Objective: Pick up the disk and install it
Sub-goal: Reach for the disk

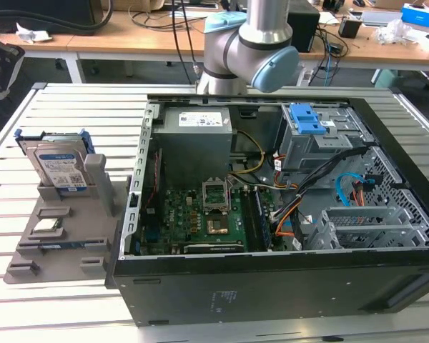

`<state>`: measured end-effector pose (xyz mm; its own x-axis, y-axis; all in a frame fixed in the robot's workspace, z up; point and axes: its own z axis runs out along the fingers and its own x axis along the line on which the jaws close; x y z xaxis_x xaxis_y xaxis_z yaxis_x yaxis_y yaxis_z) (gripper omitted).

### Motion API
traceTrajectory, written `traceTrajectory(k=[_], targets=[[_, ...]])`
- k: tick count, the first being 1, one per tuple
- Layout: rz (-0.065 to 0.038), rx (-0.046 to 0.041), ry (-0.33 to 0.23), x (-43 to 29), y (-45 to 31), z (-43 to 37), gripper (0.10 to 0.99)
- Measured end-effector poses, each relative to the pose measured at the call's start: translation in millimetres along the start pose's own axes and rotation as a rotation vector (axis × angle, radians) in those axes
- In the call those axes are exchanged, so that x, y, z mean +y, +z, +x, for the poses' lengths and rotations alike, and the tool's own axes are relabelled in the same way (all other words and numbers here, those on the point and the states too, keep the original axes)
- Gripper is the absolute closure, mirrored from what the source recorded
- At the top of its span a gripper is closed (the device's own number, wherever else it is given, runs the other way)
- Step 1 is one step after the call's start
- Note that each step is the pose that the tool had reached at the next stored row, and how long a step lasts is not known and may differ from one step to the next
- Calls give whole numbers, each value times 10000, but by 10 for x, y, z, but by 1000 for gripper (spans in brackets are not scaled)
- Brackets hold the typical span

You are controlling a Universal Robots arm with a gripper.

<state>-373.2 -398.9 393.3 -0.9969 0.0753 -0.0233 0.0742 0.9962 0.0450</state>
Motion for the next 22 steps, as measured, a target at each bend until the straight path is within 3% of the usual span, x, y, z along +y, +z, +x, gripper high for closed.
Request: traceTrajectory(k=[11,22], targets=[[0,1,0,-16,-6,216,980],[-1,-1,0,-17,-5,223,980]])
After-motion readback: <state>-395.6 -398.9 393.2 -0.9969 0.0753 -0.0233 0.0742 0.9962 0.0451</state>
